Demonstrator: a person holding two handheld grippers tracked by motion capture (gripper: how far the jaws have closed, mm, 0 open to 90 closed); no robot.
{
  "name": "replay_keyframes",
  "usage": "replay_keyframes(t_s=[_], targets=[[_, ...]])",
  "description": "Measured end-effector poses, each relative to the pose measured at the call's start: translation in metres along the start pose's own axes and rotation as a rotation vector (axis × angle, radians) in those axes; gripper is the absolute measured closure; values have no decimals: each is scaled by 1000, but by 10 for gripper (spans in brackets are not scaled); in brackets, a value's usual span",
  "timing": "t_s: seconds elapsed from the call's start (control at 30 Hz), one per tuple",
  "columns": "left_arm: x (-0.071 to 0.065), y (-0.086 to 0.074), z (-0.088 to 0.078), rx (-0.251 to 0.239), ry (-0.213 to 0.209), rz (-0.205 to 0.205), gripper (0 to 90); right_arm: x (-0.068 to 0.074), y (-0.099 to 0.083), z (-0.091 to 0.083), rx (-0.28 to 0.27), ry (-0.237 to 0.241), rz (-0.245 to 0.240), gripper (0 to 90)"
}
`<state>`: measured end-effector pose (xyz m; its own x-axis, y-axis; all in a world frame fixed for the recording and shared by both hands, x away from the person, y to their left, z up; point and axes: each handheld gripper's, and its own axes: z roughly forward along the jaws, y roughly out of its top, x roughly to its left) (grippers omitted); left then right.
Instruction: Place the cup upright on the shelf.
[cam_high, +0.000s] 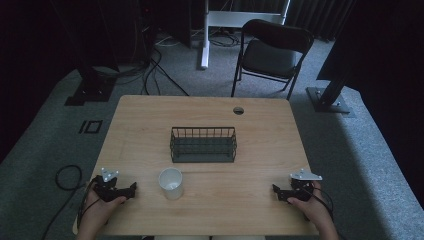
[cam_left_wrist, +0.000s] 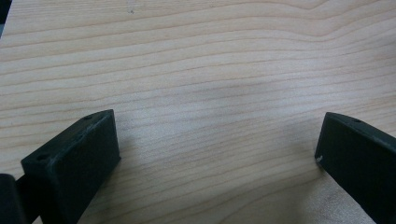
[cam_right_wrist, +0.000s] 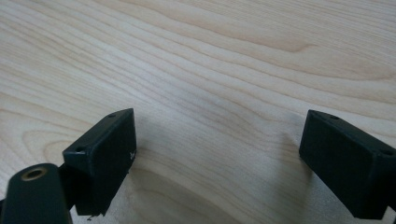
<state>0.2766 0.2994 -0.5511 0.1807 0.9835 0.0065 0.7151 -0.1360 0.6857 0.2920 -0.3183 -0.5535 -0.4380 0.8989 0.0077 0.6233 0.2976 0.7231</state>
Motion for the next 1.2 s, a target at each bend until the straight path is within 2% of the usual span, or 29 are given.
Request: replay_keyframes(t_s=[0.7, 0.83, 1.2], targets=[[0, 0, 0, -1, 0, 0, 0, -2, 0, 0, 1, 14, -13, 107], [0, 0, 0, 0, 0, -1, 0, -1, 0, 0, 0, 5, -5, 108], [0, 0, 0, -1, 0, -1, 0, 4, 5, 1, -1, 26, -5, 111]])
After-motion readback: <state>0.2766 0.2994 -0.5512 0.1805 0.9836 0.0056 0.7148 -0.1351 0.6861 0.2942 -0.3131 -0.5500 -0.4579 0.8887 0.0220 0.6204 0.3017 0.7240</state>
